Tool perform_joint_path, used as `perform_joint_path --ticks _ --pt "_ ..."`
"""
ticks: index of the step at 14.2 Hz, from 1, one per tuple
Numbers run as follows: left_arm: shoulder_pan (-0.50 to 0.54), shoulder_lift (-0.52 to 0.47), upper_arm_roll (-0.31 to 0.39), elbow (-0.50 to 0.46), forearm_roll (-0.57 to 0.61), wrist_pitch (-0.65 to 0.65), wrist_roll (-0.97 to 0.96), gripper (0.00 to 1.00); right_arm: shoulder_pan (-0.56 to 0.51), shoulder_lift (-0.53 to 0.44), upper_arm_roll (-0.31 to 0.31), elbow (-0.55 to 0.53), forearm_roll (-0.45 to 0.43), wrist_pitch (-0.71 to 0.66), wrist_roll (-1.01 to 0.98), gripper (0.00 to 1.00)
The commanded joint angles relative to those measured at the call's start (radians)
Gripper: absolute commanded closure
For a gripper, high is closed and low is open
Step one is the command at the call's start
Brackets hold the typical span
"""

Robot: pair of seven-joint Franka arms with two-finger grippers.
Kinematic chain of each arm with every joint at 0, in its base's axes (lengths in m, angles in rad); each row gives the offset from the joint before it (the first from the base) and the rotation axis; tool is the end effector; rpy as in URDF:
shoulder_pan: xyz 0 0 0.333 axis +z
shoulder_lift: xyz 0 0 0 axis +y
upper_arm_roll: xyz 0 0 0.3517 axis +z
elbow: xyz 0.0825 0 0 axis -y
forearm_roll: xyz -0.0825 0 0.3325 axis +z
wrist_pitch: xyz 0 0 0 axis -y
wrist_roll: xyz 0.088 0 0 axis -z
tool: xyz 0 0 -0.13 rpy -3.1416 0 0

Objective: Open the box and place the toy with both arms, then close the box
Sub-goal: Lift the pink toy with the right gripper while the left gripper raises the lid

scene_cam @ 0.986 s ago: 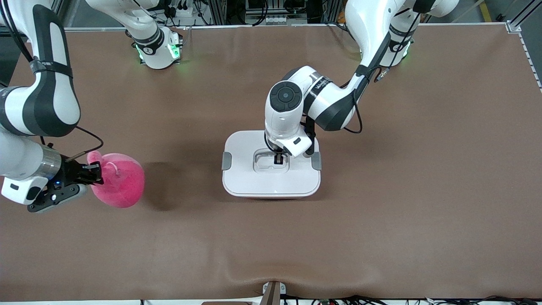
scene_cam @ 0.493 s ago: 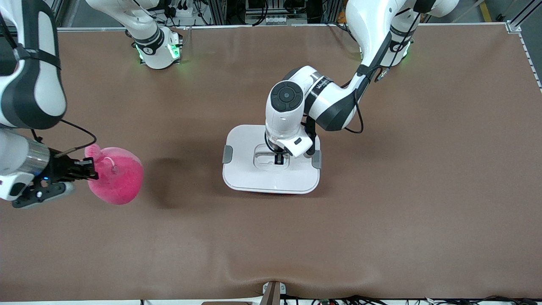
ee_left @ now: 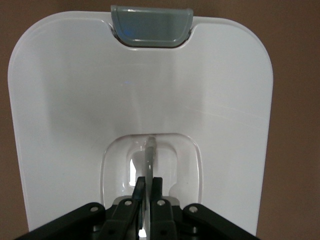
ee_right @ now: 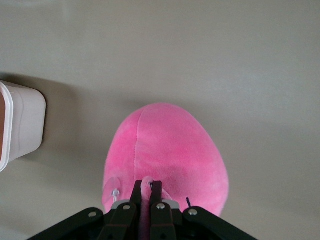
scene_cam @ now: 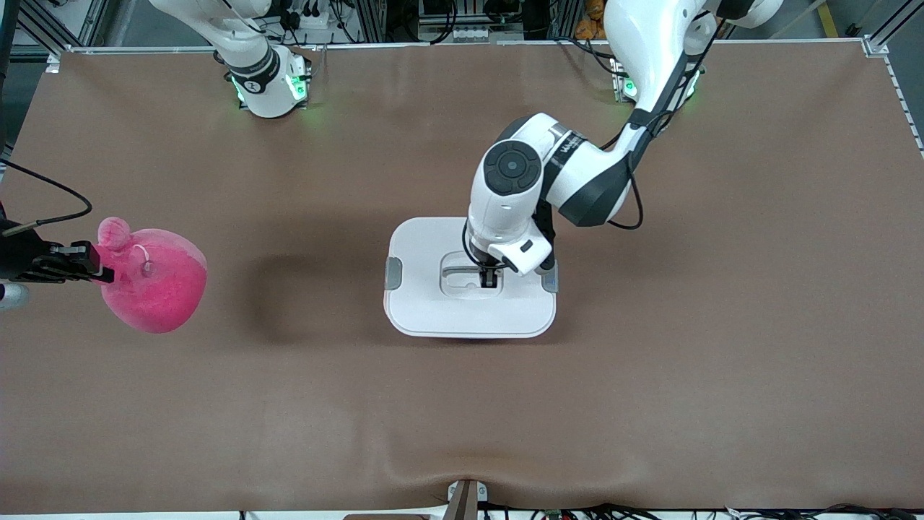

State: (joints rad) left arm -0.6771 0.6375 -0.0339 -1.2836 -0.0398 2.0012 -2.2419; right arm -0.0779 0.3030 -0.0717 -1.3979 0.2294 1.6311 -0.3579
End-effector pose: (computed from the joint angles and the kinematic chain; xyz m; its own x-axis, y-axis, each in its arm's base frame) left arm 0.5432 -0.4639 0.4077 0.0185 0.9953 -0.0946 0.9995 -0.0160 0.0266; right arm 0.6014 -0.0553 0.5499 0.9823 0.1873 0.0059 0.1841 -0.9588 -0.2163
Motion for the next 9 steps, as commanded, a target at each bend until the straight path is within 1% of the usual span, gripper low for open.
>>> perform_joint_path --ticks 1,5,6,8,9 --pt "0.004 -0.044 -0.008 -0.011 -0.026 -0.025 -0.013 1.00 -0.003 -0.013 0.013 -0.006 0.021 -0.008 0.002 1.00" --pt "0.013 -0.079 0.000 -0.010 -0.032 -0.055 0.004 1.00 0.019 -0.016 0.012 -0.007 0.019 -0.054 0.013 1.00" --pt "0.014 -0.087 0.006 -0.011 -0.031 -0.055 0.037 1.00 0.030 -0.016 0.012 -0.006 0.019 -0.054 0.034 1.00" --pt "0.048 -0.119 0.006 -0.013 -0.034 -0.059 0.097 1.00 0.050 -0.016 0.013 -0.007 0.021 -0.054 0.147 1.00" --pt "0.077 -0.137 0.002 -0.016 -0.035 -0.085 0.126 1.00 0.069 -0.016 0.013 -0.006 0.021 -0.054 0.196 1.00"
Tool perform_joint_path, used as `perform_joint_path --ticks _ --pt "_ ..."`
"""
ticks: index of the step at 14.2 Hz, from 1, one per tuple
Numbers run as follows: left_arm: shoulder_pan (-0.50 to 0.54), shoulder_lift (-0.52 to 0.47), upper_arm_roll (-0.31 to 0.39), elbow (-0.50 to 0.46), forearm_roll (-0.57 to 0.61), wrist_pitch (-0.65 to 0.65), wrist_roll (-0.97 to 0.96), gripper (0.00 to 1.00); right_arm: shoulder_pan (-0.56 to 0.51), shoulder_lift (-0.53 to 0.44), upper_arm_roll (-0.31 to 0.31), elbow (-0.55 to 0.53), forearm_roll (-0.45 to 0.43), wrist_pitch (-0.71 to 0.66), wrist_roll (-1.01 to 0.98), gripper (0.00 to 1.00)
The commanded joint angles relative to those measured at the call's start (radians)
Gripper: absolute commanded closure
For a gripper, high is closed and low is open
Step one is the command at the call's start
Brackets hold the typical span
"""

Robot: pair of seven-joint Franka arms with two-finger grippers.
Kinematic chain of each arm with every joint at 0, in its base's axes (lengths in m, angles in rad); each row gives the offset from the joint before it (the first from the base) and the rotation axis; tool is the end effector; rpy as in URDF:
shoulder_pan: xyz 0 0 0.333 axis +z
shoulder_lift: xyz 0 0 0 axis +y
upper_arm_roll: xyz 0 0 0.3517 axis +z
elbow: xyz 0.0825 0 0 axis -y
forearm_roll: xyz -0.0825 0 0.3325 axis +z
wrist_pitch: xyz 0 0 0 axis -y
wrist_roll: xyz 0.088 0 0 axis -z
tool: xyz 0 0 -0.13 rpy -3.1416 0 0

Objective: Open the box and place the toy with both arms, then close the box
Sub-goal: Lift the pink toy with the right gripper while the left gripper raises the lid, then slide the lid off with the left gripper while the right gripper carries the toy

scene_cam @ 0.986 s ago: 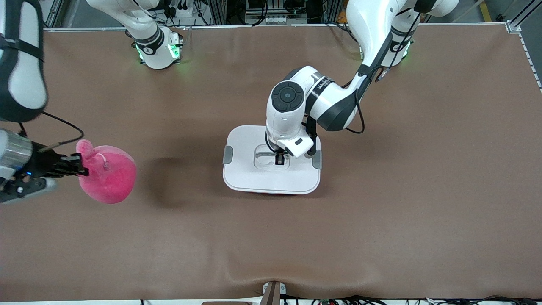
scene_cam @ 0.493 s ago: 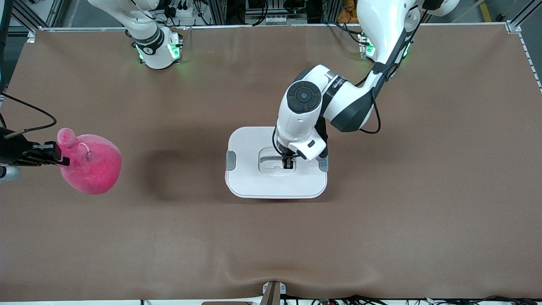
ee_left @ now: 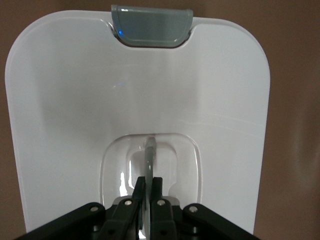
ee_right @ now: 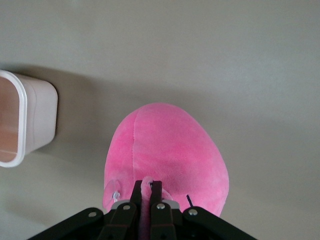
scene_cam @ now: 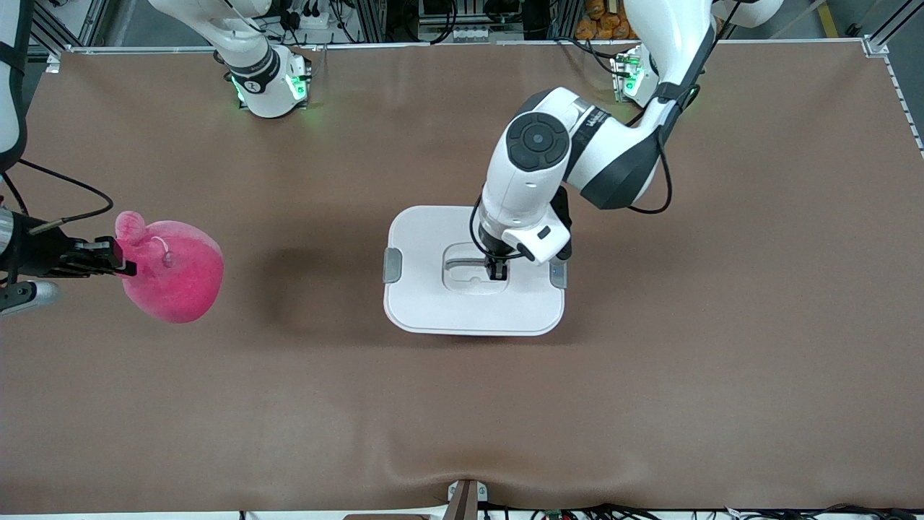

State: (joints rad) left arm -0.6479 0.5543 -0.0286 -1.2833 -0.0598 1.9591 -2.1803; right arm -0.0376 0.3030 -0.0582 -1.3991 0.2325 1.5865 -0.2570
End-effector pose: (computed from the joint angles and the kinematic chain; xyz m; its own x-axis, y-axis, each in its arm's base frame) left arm 0.5464 -0.4390 0.4625 0.0458 0.9907 -0.1285 0.9976 -0.0388 0.0571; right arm 0.5974 -0.0223 0.5462 0.9867 0.1517 -0.0577 0.1344 -0.9629 -0.2338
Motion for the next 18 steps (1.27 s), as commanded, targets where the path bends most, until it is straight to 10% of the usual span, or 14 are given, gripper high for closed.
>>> perform_joint_path --ticks 1,18 --pt "0.074 -0.060 -0.008 -0.016 -0.015 -0.083 0.112 1.00 0.045 -0.016 0.001 -0.005 0.019 -0.008 0.135 1.00" --pt "0.464 -0.146 -0.008 -0.054 -0.117 -0.255 0.597 1.00 0.533 0.153 -0.002 0.196 0.014 0.154 0.949 1.00"
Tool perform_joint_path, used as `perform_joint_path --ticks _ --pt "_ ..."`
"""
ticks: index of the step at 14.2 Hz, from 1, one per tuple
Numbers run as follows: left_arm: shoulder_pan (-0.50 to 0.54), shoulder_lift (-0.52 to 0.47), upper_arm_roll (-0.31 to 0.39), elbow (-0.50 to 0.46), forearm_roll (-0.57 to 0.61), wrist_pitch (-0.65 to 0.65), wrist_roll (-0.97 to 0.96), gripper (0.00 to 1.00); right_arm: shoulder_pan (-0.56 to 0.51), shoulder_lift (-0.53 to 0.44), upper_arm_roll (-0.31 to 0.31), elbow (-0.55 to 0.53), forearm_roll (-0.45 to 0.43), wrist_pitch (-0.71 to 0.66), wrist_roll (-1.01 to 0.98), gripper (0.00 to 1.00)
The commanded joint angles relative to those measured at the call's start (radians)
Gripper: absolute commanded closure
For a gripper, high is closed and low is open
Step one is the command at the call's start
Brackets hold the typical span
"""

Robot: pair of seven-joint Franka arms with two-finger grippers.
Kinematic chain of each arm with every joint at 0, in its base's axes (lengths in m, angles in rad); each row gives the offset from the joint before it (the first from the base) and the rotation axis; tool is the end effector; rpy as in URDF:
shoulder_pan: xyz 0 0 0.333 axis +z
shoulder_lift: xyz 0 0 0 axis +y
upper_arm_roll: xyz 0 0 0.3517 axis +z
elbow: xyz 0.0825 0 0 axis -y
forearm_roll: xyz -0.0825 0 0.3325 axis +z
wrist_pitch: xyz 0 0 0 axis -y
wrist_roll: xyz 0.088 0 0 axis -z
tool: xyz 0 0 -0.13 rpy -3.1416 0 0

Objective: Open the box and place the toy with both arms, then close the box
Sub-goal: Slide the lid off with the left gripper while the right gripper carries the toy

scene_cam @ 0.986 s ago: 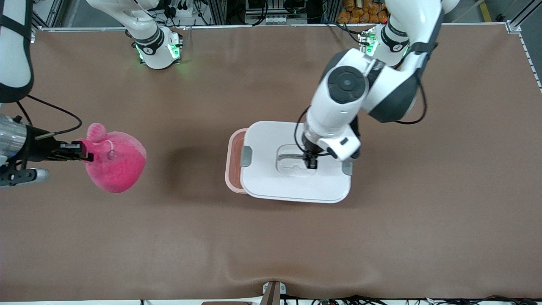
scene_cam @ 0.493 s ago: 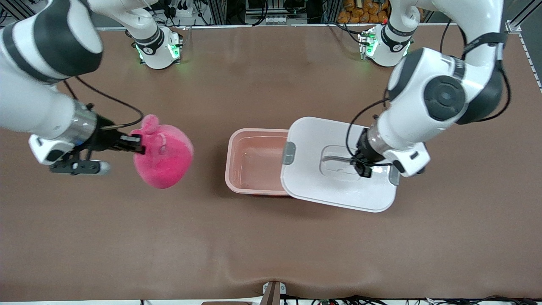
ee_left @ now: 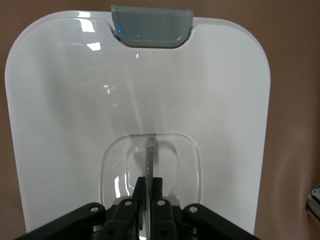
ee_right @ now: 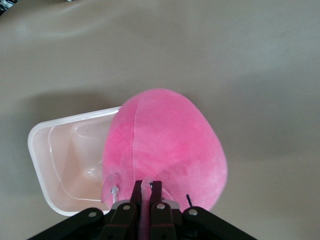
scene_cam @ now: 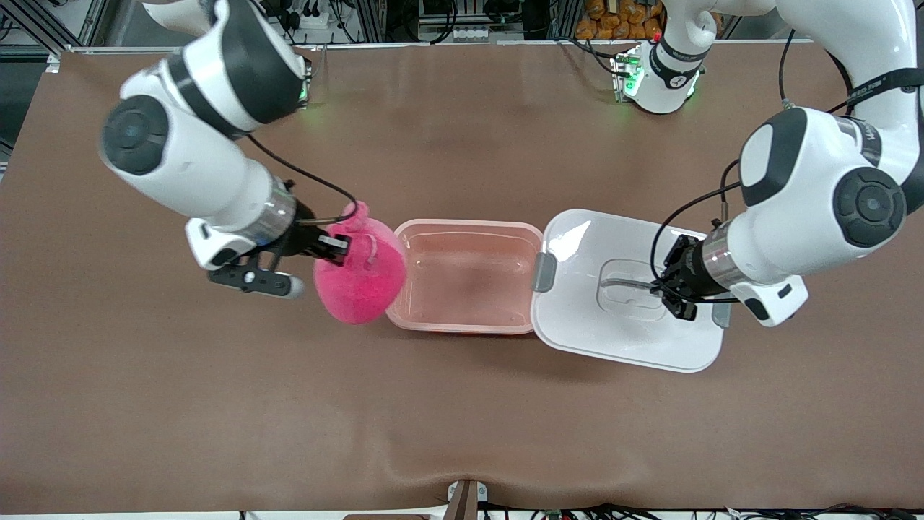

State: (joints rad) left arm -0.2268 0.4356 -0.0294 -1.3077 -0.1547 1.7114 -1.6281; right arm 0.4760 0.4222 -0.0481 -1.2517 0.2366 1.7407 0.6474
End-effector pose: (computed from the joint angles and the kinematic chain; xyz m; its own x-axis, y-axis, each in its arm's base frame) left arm 0.6243 -0.1780 0.5102 0.1656 0.9728 -0.1618 0.9837 -0.1746 -0.0430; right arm 0.5822 0.3024 0.5469 0.9687 -0.2356 -0.0786 -0.2471 -0.9462 -0.2088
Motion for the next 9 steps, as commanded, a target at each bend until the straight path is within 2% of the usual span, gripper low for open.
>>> perform_joint_path --ticks 1,6,9 --pt "0.052 -0.029 -0.007 -0.031 -0.023 -0.010 0.071 1.00 0.029 0.041 -0.012 0.052 0.010 0.000 0.054 1.00" --pt "0.113 -0.029 -0.007 -0.045 -0.043 -0.053 0.131 1.00 0.095 0.078 -0.013 0.051 0.010 0.008 0.132 1.00" --pt "0.115 -0.029 -0.006 -0.050 -0.057 -0.065 0.139 1.00 0.102 0.092 -0.013 0.051 0.010 0.013 0.133 1.00"
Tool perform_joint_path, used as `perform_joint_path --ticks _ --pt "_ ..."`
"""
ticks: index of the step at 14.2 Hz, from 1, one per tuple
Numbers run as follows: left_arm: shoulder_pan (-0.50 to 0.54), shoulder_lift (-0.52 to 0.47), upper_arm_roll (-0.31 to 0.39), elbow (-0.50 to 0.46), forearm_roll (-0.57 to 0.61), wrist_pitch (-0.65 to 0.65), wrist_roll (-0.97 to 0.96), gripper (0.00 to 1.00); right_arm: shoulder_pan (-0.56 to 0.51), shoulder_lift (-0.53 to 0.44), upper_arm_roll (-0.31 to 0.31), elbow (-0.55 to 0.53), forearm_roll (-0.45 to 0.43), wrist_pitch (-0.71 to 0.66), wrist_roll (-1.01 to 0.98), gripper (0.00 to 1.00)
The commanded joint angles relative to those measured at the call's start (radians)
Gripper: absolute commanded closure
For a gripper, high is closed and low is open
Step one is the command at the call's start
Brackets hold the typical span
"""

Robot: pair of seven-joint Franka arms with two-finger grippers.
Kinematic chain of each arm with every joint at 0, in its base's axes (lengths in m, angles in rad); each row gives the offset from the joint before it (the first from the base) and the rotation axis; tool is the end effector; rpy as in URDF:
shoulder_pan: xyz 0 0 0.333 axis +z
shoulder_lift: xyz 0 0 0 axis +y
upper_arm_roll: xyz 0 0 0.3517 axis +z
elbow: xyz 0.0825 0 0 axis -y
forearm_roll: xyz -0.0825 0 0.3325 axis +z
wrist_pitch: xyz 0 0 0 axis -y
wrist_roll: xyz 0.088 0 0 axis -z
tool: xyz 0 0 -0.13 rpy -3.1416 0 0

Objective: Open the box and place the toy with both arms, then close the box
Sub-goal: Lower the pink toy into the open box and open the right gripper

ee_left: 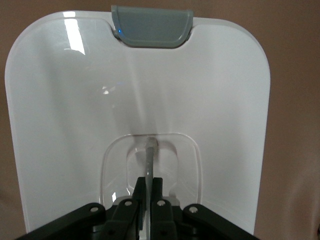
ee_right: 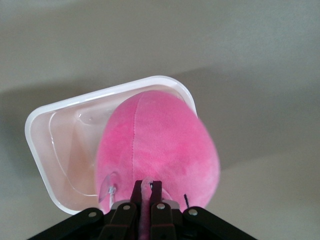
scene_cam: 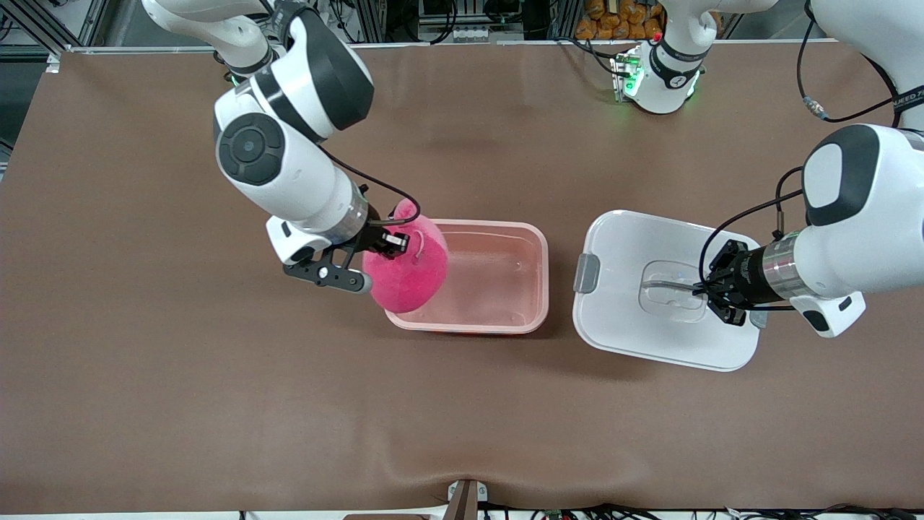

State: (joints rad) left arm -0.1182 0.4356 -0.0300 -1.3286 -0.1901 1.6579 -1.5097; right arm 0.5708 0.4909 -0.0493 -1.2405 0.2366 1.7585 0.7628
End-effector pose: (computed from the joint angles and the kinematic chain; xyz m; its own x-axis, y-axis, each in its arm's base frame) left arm 0.6297 -0.1134 0.4980 0.1660 0.9648 -0.2041 0.9775 -0.1884 -0.0954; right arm 0.5654 0.3642 0.5077 0.9571 -0.2602 -0.1273 -0.2792 -0.9456 -0.1671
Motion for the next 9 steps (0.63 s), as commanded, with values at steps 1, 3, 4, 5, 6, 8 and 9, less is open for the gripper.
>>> perform_joint_path --ticks 1,3,4,5,6,8,9 --pt "0.006 -0.029 -0.005 -0.032 -0.022 -0.012 0.031 1.00 0.009 0.024 -0.012 0.038 0.010 0.005 0.016 1.00" --pt "0.006 -0.029 -0.004 -0.032 -0.022 -0.012 0.036 1.00 0.017 0.035 -0.012 0.038 0.009 0.007 0.016 1.00" --pt "0.006 -0.029 -0.004 -0.032 -0.022 -0.012 0.036 1.00 0.024 0.043 -0.012 0.036 0.009 0.009 0.016 1.00" --pt "0.006 -0.029 -0.005 -0.032 -0.022 -0.012 0.036 1.00 0.030 0.052 -0.012 0.036 0.009 0.009 0.016 1.00" --pt "0.006 -0.029 -0.005 -0.032 -0.022 -0.012 0.036 1.00 0.040 0.060 -0.012 0.036 0.007 0.009 0.013 1.00" --pt "0.005 -0.029 -0.005 -0.032 -0.022 -0.010 0.036 1.00 0.046 0.067 -0.012 0.030 0.007 0.027 0.003 1.00" --pt "0.005 -0.029 -0.005 -0.034 -0.020 -0.010 0.036 1.00 0.052 0.075 -0.012 0.030 0.006 0.044 0.003 1.00"
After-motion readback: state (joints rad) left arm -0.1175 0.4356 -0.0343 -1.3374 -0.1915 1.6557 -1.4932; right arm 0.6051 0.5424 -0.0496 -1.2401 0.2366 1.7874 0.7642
